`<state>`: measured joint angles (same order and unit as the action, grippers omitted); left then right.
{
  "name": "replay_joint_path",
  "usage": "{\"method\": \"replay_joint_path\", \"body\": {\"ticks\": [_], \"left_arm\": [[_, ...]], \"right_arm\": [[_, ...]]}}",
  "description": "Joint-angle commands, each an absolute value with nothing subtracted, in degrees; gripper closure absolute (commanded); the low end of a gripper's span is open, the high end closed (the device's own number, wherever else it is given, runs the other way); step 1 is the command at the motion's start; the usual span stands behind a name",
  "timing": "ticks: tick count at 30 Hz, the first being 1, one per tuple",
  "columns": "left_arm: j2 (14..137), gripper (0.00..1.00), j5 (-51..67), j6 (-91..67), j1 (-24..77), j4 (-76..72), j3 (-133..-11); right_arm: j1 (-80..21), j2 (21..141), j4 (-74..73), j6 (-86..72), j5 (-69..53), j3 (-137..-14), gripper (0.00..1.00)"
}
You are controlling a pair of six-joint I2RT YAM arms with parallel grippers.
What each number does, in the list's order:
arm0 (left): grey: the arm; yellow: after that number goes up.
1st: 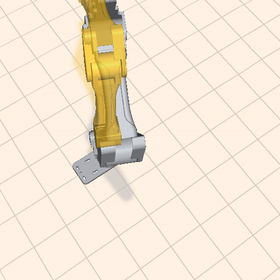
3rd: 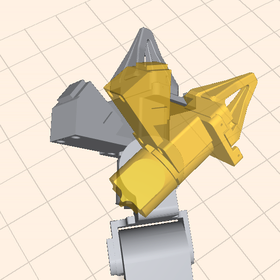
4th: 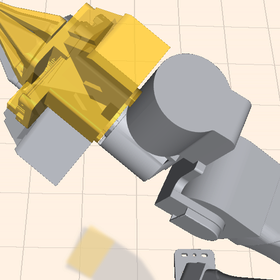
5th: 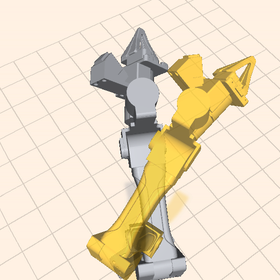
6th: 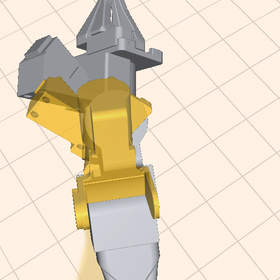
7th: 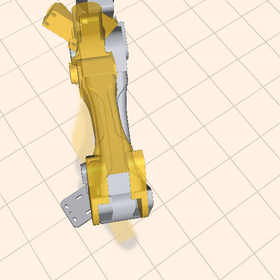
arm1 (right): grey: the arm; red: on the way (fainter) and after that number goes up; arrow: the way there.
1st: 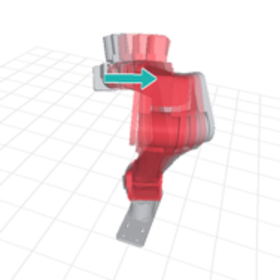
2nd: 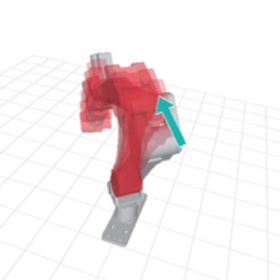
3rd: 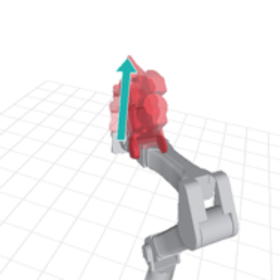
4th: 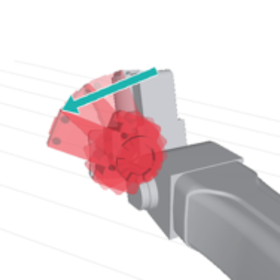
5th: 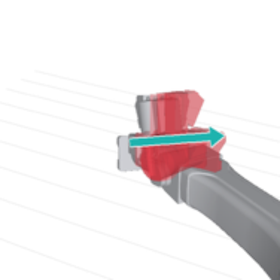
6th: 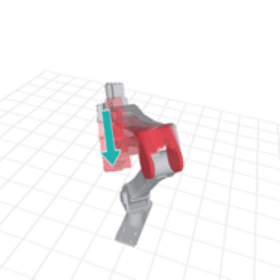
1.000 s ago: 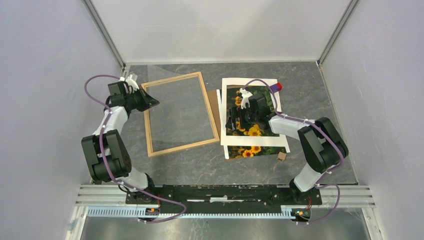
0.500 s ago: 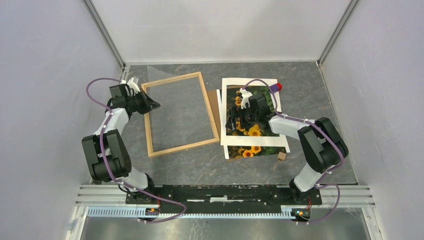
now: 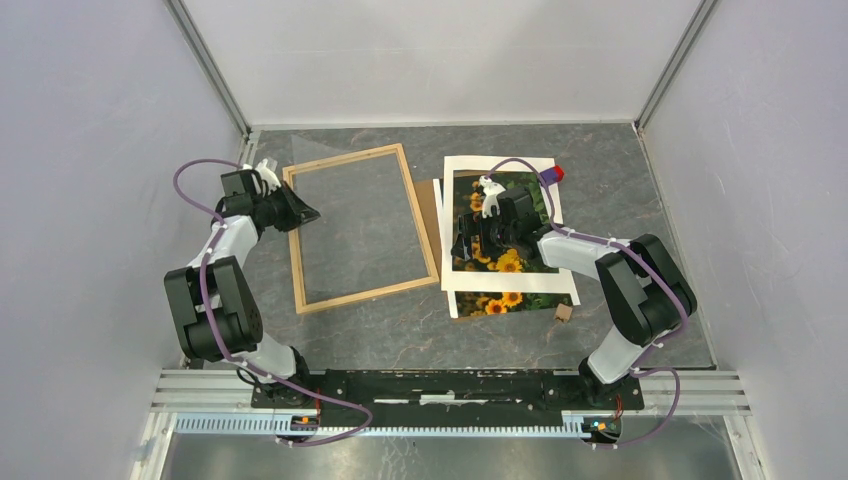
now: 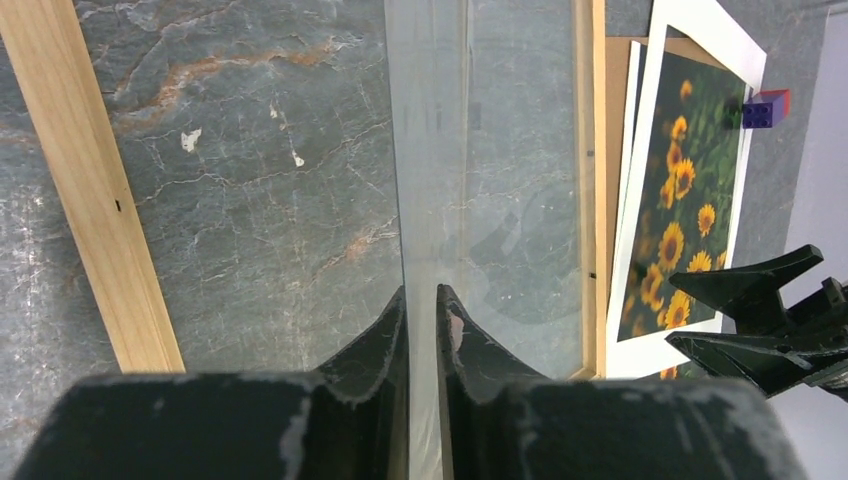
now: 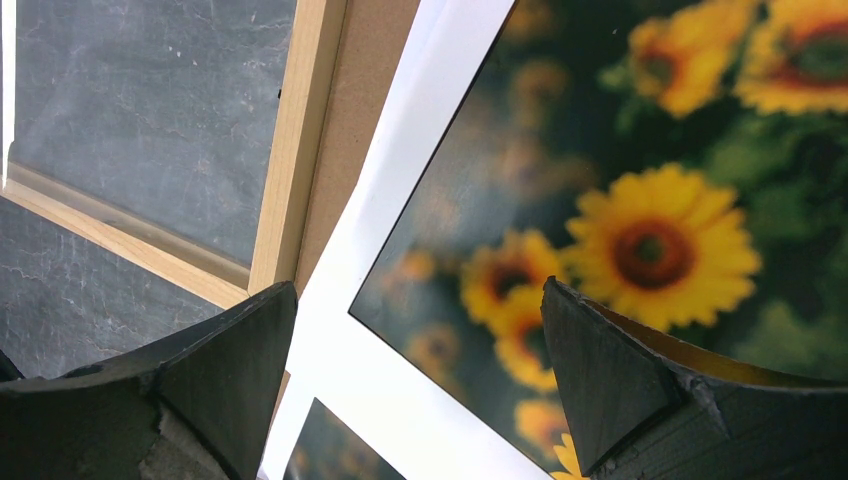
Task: Put the photo into the frame
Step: Place the photo frame item in the photo frame.
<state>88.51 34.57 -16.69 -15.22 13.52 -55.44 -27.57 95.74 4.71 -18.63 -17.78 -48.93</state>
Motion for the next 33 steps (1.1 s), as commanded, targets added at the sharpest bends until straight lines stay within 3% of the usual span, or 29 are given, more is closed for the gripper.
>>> {"method": "replay_joint_path", "body": {"ticks": [1,11,14,21,33], "left_arm": [[88.4,0.78,32.3,-17.8,-14.8,14.4,-57.1],[89.4,0.63,30.3,-18.3,-14.8,15.8,-57.9],[89.4,0.50,29.8,-18.5,-14.8,15.8,-58.1],[88.7,0.32,26.9,-19.2,-14.7,16.6,-58.2],[88.3,0.22,22.8,-18.5,-14.7,19.5,-59.4]], "right_arm": [[-27.4,96.0,6.4,-18.4,-17.9,-49.0,0.02],[-27.4,95.8,6.3,-18.2,-17.7,-49.0,0.02],[-27.4,95.8,6.2,-18.2,-17.7,-49.1,0.02],[-27.4,95.7,6.2,-18.1,-17.7,-49.2,0.02],[-27.4,95.3,6.1,-18.1,-17.7,-49.2,0.02]]}}
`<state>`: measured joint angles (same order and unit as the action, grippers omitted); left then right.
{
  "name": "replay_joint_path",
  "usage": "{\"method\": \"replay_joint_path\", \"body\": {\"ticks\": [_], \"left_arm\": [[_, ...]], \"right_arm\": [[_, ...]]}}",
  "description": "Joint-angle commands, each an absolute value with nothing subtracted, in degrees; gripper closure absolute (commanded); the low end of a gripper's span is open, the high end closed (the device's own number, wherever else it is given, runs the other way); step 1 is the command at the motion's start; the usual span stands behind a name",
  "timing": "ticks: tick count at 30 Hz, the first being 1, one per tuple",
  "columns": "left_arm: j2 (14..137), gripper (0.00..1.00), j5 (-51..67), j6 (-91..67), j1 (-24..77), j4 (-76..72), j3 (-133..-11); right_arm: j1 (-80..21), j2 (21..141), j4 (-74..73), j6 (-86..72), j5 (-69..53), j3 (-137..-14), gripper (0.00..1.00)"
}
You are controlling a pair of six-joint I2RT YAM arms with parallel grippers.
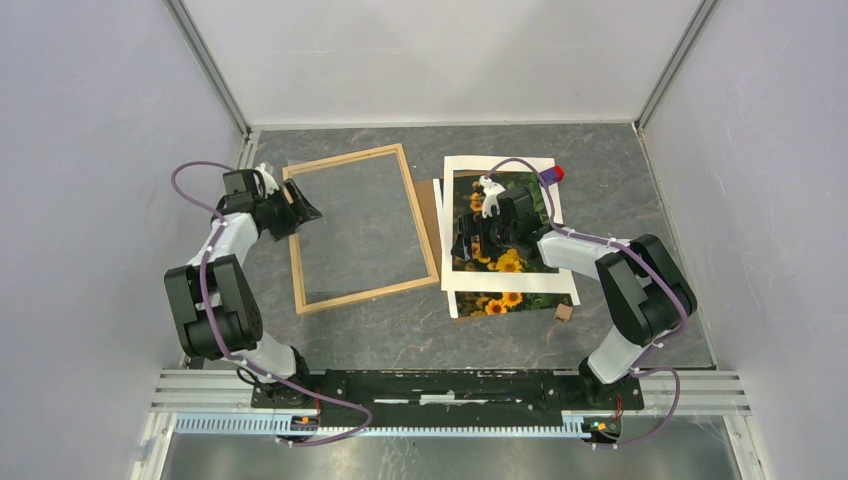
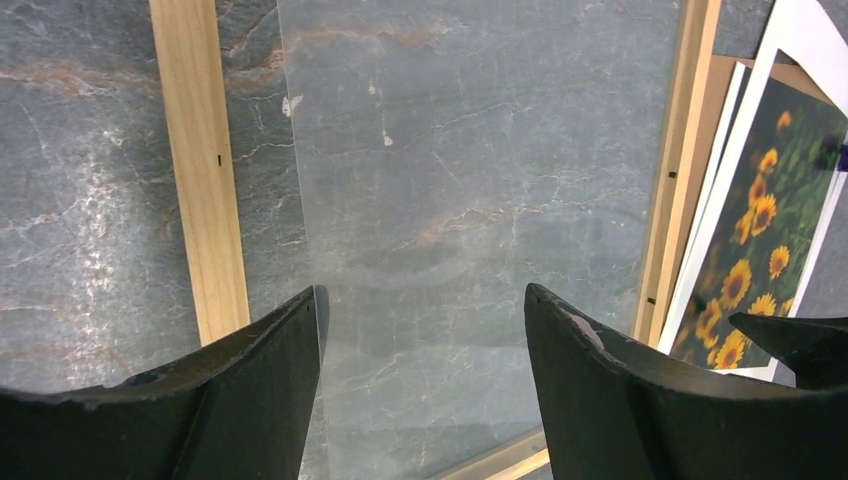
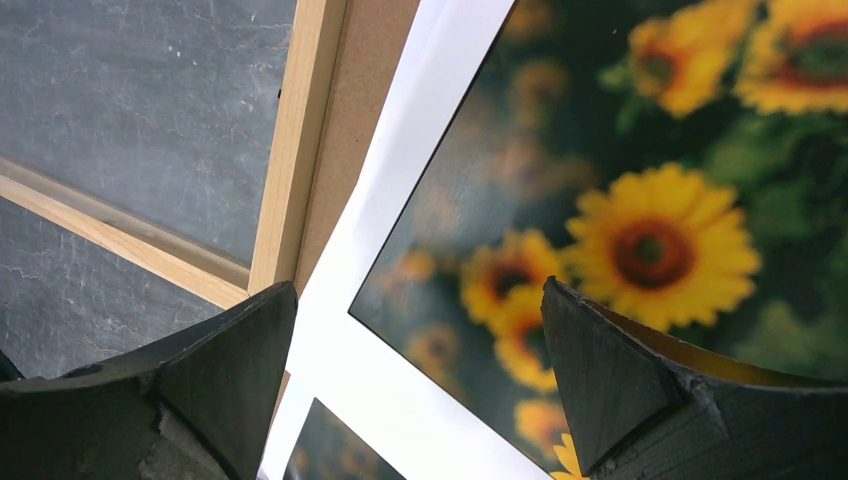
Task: Put the photo into the frame
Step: Place the photo frame item in the photo frame, then pick up the photo frame item at the center of the board.
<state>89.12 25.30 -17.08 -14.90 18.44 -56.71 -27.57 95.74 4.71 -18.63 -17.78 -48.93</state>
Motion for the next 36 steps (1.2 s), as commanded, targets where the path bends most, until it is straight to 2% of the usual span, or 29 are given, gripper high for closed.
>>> {"method": "replay_joint_path", "body": {"ticks": [1,7,10,11,12,16,24,36], "left_arm": [[88.4,0.22,22.6,-18.1,-14.6,19.8,-59.6],[88.7,0.19,19.1,-17.4,-14.6,21.9,-61.9],[88.4,0.16,13.3,-17.4,-14.4,26.0,-64.0],[87.7,0.10,10.9,-17.6,-14.2,27.3,-64.4],[87.0,0.09,9.0,-17.9,-13.8,28.3,-64.7],[83.0,0.07,0.5,-20.5,-12.2,31.6,-64.9],[80.5,0.06,6.4,-24.6,-7.4,31.8,-63.2],[82.3,0.06,15.3,-29.8,12.9,25.4,-60.0]], "right_arm": [[-27.4,95.3,6.1,-18.2,-17.7,-49.2,0.02],[-27.4,95.3,6.3,-18.2,-17.7,-49.1,0.02],[-27.4,95.3,6.2,-18.3,-17.7,-49.2,0.02],[-27.4,95.2,6.2,-18.2,-17.6,-49.2,0.02],[-27.4,95.1,6.1,-18.1,-17.4,-49.2,0.02],[-27.5,95.1,5.5,-18.1,-17.0,-49.5,0.02],[-28.7,95.8,2.7,-16.9,-16.3,-51.8,0.02],[-33.2,93.2,-6.3,-12.9,-10.6,-56.0,0.02]]}}
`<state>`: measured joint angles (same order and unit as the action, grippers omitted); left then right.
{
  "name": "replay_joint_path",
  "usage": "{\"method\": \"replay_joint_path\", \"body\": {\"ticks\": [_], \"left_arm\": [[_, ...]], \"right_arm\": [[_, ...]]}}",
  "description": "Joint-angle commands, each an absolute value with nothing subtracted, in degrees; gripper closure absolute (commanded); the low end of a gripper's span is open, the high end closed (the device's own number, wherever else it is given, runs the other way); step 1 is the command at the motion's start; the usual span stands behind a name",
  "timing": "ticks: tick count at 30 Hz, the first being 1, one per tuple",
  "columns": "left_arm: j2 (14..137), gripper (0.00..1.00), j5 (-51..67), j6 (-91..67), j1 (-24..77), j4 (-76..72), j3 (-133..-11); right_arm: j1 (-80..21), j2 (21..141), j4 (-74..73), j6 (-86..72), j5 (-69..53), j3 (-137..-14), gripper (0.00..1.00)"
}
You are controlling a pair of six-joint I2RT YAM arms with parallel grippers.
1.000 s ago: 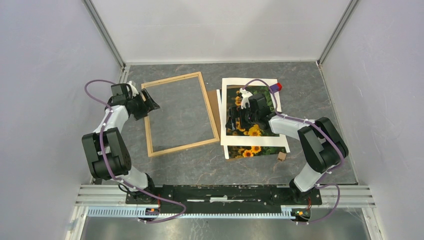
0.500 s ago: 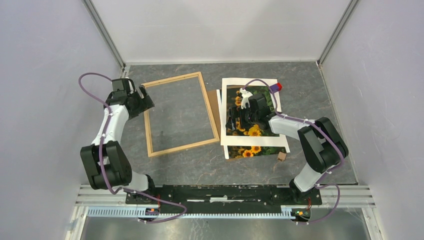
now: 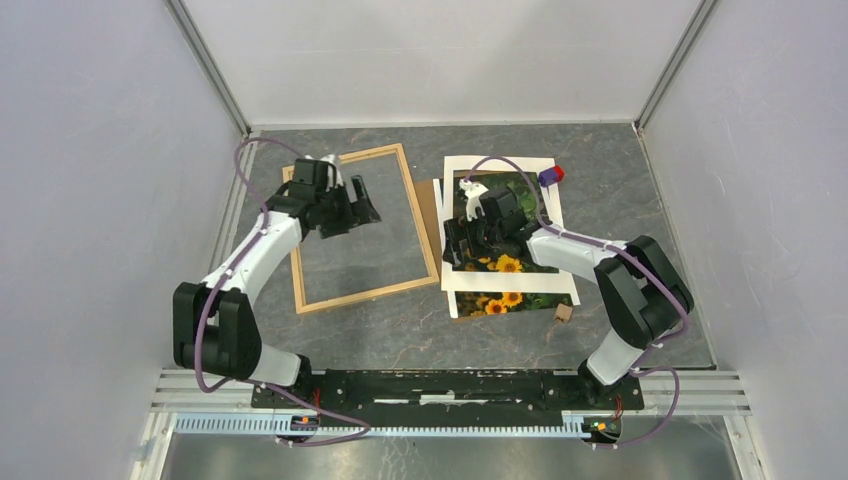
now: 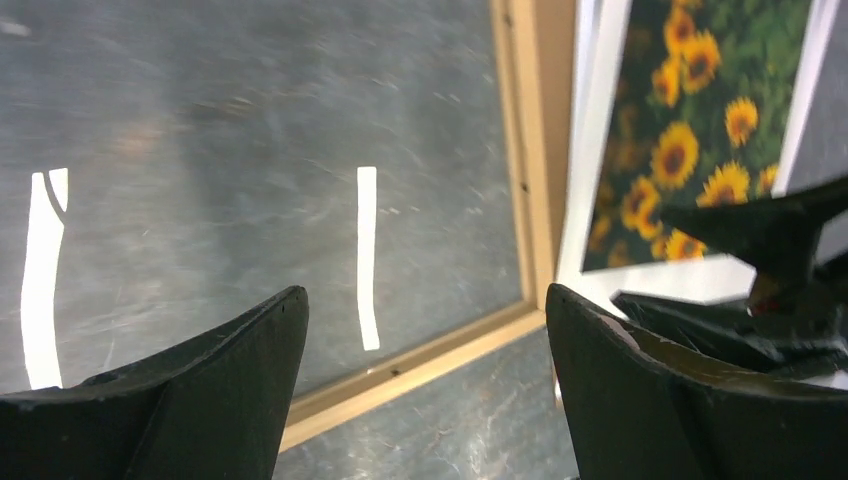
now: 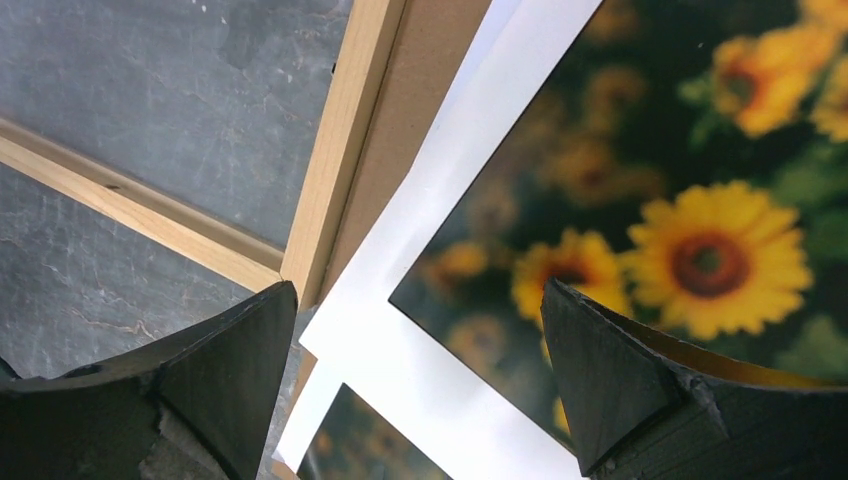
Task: Put the photo into the frame
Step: Pick up the photo frame item at the center of the board.
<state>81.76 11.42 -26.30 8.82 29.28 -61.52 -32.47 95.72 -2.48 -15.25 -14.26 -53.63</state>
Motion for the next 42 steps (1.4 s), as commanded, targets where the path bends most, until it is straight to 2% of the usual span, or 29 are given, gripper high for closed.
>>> {"method": "replay_joint_path", "body": {"ticks": [1,4,9,14,21,25,29,32,42], "left_arm": [[82.3,0.06,15.9,-30.0,14.1,24.9,-59.6],[82.1,0.06,18.3,-30.4,17.2,23.0,-58.7],[83.3,0.06,25.4,-35.8,22.2,15.5,-56.9],[87.7,0.07,29.4,-41.3,29.6,8.8,-57.9],[95.9,0.07,31.2,-44.4,39.6,7.1,-63.4],[98.3,0.06,29.9,-49.3,43.7,6.2,-64.0],[101.6,0.09,34.3,-60.9,44.8,-5.5,-60.8],[103.3,0.10,31.8,-60.6,45.2,-4.4,-62.5],[108.4,0.10,24.3,-54.9,45.4,4.8,-68.9]], "right_arm": [[-33.1,92.7,-6.6,-12.8,-10.8,-55.7,0.02],[-33.1,90.5,-8.3,-11.4,-8.1,-53.7,0.02],[-32.3,82.3,-9.7,-8.2,3.6,-45.6,0.02],[-26.7,76.1,-12.2,-8.1,9.7,-39.8,0.02],[-12.3,70.0,-13.1,-10.8,8.1,-34.8,0.02],[-3.4,68.6,-11.7,-12.4,2.1,-31.8,0.02],[3.7,69.3,-8.3,-13.9,-5.9,-29.1,0.02],[5.7,70.2,-4.4,-14.8,-11.2,-27.2,0.02],[6.9,75.7,-0.4,-14.7,-11.4,-29.9,0.02]]}}
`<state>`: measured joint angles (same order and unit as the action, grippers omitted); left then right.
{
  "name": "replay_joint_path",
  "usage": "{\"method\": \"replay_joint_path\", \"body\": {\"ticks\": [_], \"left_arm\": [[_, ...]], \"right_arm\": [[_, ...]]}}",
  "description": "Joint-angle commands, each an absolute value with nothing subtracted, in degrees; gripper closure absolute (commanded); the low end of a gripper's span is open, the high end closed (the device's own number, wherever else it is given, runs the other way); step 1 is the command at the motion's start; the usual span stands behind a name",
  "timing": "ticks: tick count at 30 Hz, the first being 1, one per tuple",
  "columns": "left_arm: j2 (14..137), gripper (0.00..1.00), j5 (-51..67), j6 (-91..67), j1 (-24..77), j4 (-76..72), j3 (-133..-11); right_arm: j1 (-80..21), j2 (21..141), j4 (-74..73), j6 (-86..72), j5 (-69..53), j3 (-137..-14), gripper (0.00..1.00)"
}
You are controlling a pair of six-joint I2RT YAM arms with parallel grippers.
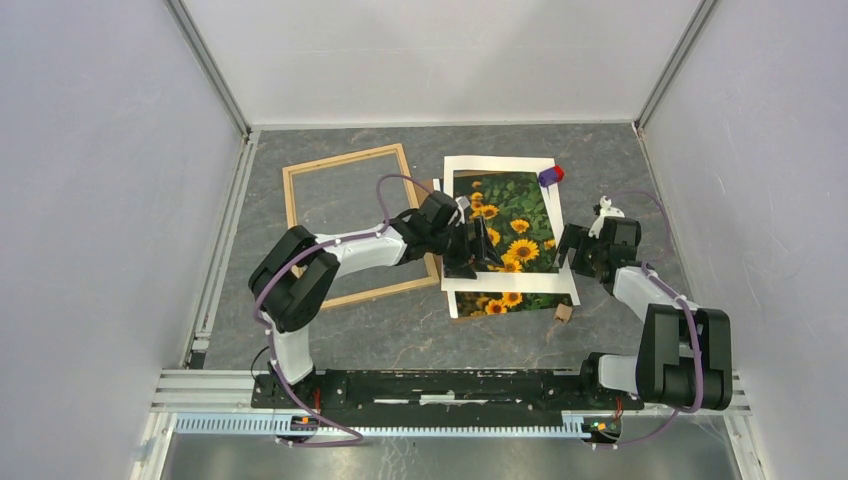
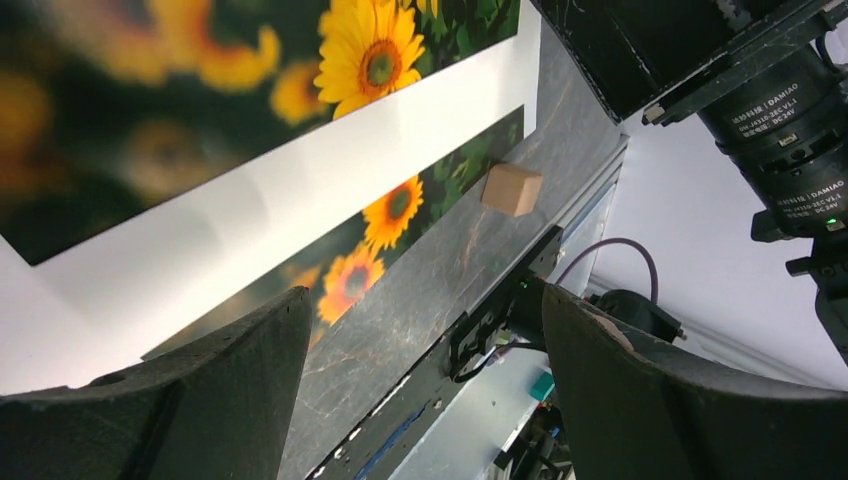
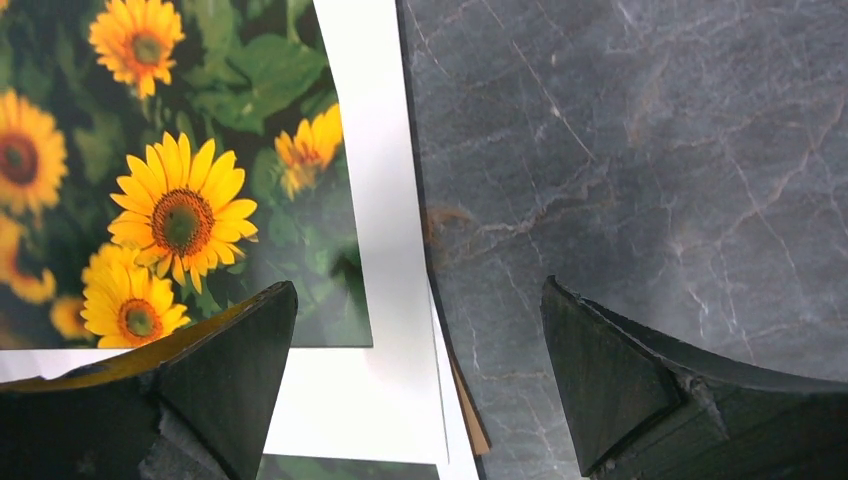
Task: Put the photo into the frame
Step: Pick up the photo frame item at the center of the board.
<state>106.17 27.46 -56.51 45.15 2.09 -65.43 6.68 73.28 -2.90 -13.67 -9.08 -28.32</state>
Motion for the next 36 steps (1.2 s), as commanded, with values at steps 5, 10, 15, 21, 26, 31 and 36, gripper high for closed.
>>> {"method": "replay_joint_path", "body": {"ticks": [5,10,15,21,26,31,36], "left_arm": [[109.5,0.10,21.8,-52.4,45.4,7.6,-69.8],[110.2,0.10,19.8,-52.1,45.4,9.9,-69.0],[110.6,0.10,17.8,-52.4,45.4,10.6,-67.4],[111.0,0.10,17.1,-52.4,45.3,11.1,-67.3],[111.6,0.10,17.1,-52.6,45.3,11.3,-67.2],[112.4,0.10,17.8,-53.1,45.3,10.7,-67.2],[113.0,0.10,17.9,-53.3,45.3,10.4,-67.1]], "right_arm": [[6.9,76.4,1.4,-14.1,-11.8,-30.1,0.02],[6.9,75.9,4.3,-14.1,-16.8,-28.8,0.02],[6.9,76.8,5.7,-14.2,-19.4,-27.8,0.02],[6.9,78.8,8.1,-15.6,-24.0,-27.3,0.02],[6.9,79.2,9.5,-16.7,-26.4,-27.2,0.02],[6.9,78.3,9.9,-17.4,-27.7,-27.2,0.02],[6.9,77.3,10.3,-18.2,-28.9,-27.2,0.02]]}}
